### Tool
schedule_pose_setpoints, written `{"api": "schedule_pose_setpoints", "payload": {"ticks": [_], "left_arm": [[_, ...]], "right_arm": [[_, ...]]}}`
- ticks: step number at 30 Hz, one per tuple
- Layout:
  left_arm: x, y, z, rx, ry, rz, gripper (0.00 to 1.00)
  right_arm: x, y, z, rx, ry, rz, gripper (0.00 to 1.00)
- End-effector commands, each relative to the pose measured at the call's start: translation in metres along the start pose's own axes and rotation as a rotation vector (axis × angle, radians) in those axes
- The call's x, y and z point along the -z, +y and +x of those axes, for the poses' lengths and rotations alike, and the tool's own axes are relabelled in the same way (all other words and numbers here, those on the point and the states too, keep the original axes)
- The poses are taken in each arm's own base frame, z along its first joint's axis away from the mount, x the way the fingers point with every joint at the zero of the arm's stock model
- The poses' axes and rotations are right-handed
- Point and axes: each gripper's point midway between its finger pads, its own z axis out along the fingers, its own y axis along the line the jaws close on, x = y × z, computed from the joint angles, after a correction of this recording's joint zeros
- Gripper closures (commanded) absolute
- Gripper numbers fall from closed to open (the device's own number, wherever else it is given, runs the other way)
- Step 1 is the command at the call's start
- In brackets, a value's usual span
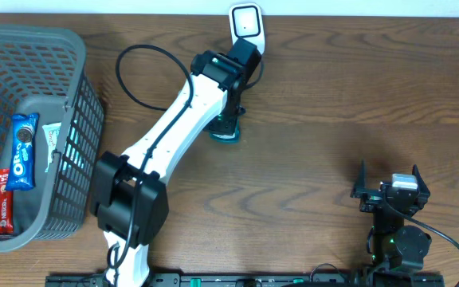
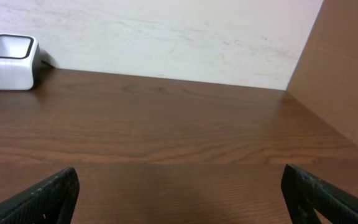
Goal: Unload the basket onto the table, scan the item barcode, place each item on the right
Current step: 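Carry the teal bottle under the white scanner with the left gripper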
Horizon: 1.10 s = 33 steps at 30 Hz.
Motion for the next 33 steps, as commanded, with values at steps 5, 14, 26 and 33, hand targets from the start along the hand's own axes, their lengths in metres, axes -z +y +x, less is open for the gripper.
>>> {"api": "schedule_pose_setpoints", "payload": {"ticks": [5, 14, 26, 33], "left_arm": [[-0.013, -0.009, 0.010, 0.129, 0.027, -0.013, 0.61], [-0.020, -0.009, 0.012, 0.128, 0.029, -0.025, 0.40], [-0.019, -0.012, 0.004, 0.106, 0.029, -0.021, 0.22], [0.001, -0.020, -0.014, 0.059, 0.045, 0.027, 0.07]], "right_arm": [[0.000, 0.001, 0.000, -0.006, -0.002, -0.003, 0.01], [0.000, 0.001, 0.000, -0.006, -0.002, -0.003, 0.01], [0.000, 0.001, 0.000, -0.005, -0.002, -0.003, 0.01], [0.000, 0.001, 0.000, -0.006, -0.002, -0.003, 0.01]]}}
